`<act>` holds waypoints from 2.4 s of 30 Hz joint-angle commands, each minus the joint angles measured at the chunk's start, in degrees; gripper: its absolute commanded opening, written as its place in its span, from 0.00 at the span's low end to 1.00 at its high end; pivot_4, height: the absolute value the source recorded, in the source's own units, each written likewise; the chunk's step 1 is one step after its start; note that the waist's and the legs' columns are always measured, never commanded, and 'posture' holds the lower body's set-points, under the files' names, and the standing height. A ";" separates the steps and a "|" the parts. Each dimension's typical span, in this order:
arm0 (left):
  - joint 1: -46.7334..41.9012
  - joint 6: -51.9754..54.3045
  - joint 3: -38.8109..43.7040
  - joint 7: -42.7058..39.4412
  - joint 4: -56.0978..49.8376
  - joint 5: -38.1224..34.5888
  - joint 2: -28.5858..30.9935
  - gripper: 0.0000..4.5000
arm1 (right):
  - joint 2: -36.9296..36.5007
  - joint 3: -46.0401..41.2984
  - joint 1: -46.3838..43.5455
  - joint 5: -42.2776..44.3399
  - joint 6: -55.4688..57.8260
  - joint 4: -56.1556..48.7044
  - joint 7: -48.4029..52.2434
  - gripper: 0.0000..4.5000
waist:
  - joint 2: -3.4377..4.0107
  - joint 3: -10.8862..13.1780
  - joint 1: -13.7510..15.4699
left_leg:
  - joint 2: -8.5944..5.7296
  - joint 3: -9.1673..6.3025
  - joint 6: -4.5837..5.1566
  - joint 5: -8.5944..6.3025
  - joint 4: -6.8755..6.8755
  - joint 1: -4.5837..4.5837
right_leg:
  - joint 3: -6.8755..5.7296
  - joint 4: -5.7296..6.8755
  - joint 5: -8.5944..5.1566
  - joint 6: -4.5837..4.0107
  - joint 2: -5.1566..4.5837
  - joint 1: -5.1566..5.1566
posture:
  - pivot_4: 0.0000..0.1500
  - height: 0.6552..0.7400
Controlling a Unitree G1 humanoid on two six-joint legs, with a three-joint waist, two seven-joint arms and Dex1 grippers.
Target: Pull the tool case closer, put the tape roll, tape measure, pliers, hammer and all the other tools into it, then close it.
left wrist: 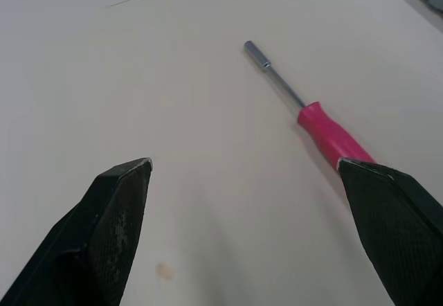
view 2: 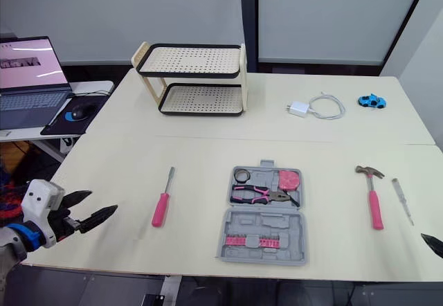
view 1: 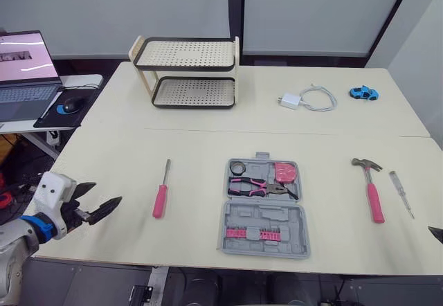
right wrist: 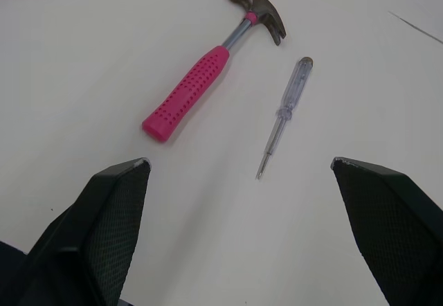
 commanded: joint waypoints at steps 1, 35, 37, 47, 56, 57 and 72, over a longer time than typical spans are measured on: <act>-0.72 -1.22 -1.97 -2.41 -3.96 -0.78 1.91 0.99 | -1.94 -1.10 -0.95 1.96 1.55 -0.73 0.29 1.00 | 0.01 0.01 0.00 | 0.00 0.00 0.00 0.00 0.00 0.00 | 0.00 0.00 0.00 0.00 0.00 0.00 | 1.00 1.00; -39.20 10.35 -44.78 -2.69 -16.54 0.97 -15.50 0.99 | 2.46 24.98 -33.93 -7.09 15.54 16.76 -31.28 1.00 | 0.05 0.00 -0.32 | -0.05 0.19 -0.25 0.17 0.18 0.04 | 0.00 0.12 0.01 0.01 0.06 0.13 | 1.00 1.00; -39.86 11.11 -45.42 -2.28 -16.75 1.12 -16.56 0.99 | 2.17 26.02 -35.30 -7.45 15.15 19.18 -31.29 1.00 | 0.05 0.00 -0.35 | -0.05 0.27 -0.25 0.17 0.18 0.04 | 0.00 0.13 0.01 0.01 0.06 0.13 | 1.00 1.00; -41.11 12.90 -47.63 -3.33 -18.28 0.35 -17.82 0.99 | 0.93 28.43 -41.71 -7.34 12.10 32.10 -29.16 1.00 | 0.07 -0.01 -1.01 | -0.05 0.48 -0.26 0.18 0.18 0.06 | 0.03 0.14 0.01 0.01 0.06 0.13 | 1.00 1.00; -41.20 13.08 -47.94 -4.15 -19.13 -1.76 -19.68 0.99 | 1.34 29.88 -44.89 -7.63 9.58 39.31 -28.54 1.00 | 0.07 -0.01 -1.38 | -0.03 0.57 -0.25 0.18 0.19 0.06 | 0.05 0.14 0.01 0.01 0.06 0.13 | 1.00 1.00; -41.26 13.17 -48.08 -4.08 -19.08 -1.81 -19.82 0.99 | 1.40 30.11 -45.10 -7.69 9.07 39.82 -28.41 1.00 | 0.07 -0.01 -1.39 | -0.03 0.58 -0.25 0.18 0.19 0.06 | 0.05 0.14 0.01 0.01 0.06 0.13 | 1.00 1.00; -41.81 12.23 -47.91 -4.17 -17.89 -2.47 -21.50 1.00 | 2.18 30.53 -48.33 -6.70 7.80 46.77 -27.99 0.05 | 0.07 -0.01 -1.45 | -0.04 0.62 -0.25 0.19 0.20 0.07 | 0.08 0.15 0.01 0.02 0.06 0.13 | 1.00 1.00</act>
